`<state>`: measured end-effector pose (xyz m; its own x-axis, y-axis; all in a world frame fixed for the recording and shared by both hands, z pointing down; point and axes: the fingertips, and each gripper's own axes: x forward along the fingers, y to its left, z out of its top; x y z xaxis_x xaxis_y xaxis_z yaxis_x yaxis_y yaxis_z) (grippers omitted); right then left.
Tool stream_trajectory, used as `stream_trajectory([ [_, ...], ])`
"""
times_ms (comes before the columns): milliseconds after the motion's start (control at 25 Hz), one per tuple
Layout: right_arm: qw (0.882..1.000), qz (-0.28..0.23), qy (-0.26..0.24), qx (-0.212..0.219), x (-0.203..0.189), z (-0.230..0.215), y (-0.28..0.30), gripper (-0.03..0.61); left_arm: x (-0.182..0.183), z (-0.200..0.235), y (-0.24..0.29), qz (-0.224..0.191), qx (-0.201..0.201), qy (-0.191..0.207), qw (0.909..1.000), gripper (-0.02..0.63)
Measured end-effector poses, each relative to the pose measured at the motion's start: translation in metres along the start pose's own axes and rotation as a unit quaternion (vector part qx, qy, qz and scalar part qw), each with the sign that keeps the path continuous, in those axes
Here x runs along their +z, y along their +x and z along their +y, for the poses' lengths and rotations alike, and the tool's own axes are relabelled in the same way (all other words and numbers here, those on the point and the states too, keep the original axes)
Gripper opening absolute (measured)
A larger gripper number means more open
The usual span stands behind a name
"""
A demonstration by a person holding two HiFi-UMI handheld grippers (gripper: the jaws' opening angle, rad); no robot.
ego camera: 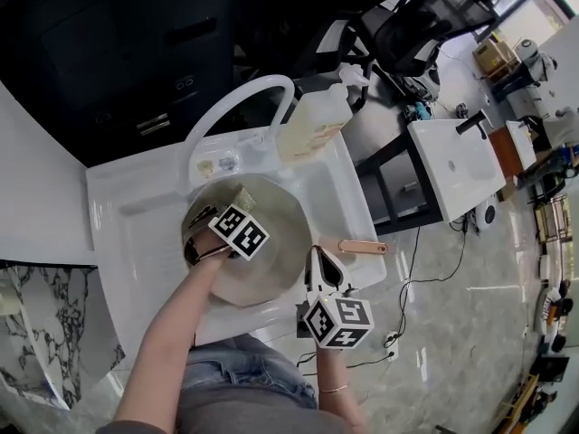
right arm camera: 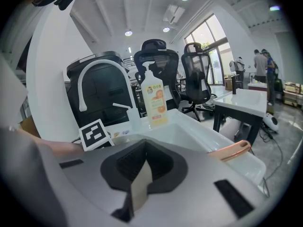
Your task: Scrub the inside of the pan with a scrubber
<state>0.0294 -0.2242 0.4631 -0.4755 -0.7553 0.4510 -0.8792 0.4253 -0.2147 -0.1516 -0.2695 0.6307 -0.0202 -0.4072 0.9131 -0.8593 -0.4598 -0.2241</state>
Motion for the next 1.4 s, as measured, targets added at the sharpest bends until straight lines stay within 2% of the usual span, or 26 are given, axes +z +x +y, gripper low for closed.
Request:
stream_trajectory([
  [200,1.0,-0.004,0.003,-0.003,-0.002,-0.001,-0.006,0.011,-0.006,0.016,-0.005,0.029,0.065,0.082,0.9941,0.063],
  [320,1.0,-0.005,0.006,-0.005,-0.003,-0.004,-0.01,0.011,-0.011,0.023,-0.008,0.048,0.091,0.112,0.9884,0.063],
  [640,1.0,-0.011,0.008,-0.003,-0.004,-0.003,-0.02,0.011,-0.017,0.038,-0.028,0.061,0.155,0.148,0.9748,0.063],
  [720,1.0,-0.014,0.009,-0.003,-0.003,-0.003,-0.023,0.011,-0.015,0.045,-0.038,0.049,0.171,0.143,0.9736,0.063],
  [840,1.0,-0.016,0.01,-0.004,-0.005,-0.003,-0.028,0.011,-0.01,0.048,-0.057,0.014,0.173,0.12,0.9775,0.063],
  [920,1.0,-0.016,0.012,-0.006,-0.008,-0.004,-0.032,0.011,-0.007,0.042,-0.069,-0.01,0.152,0.095,0.9837,0.063],
  [1000,1.0,-0.017,0.014,-0.008,-0.008,-0.006,-0.036,0.011,-0.004,0.031,-0.079,-0.03,0.112,0.064,0.9912,0.063],
  [1080,1.0,-0.02,0.016,-0.011,-0.009,-0.008,-0.04,0.011,0.0,0.014,-0.085,-0.047,0.05,0.027,0.9973,0.063],
  [1160,0.999,-0.022,0.021,-0.016,-0.011,-0.01,-0.044,0.011,0.006,-0.011,-0.09,-0.063,-0.033,-0.017,0.9973,0.063],
  [1240,0.999,-0.023,0.026,-0.02,-0.014,-0.013,-0.05,0.011,0.015,-0.038,-0.096,-0.076,-0.124,-0.065,0.9873,0.063],
  [1400,0.999,-0.022,0.033,-0.029,-0.021,-0.02,-0.061,0.011,0.027,-0.09,-0.101,-0.06,-0.268,-0.129,0.9527,0.061],
])
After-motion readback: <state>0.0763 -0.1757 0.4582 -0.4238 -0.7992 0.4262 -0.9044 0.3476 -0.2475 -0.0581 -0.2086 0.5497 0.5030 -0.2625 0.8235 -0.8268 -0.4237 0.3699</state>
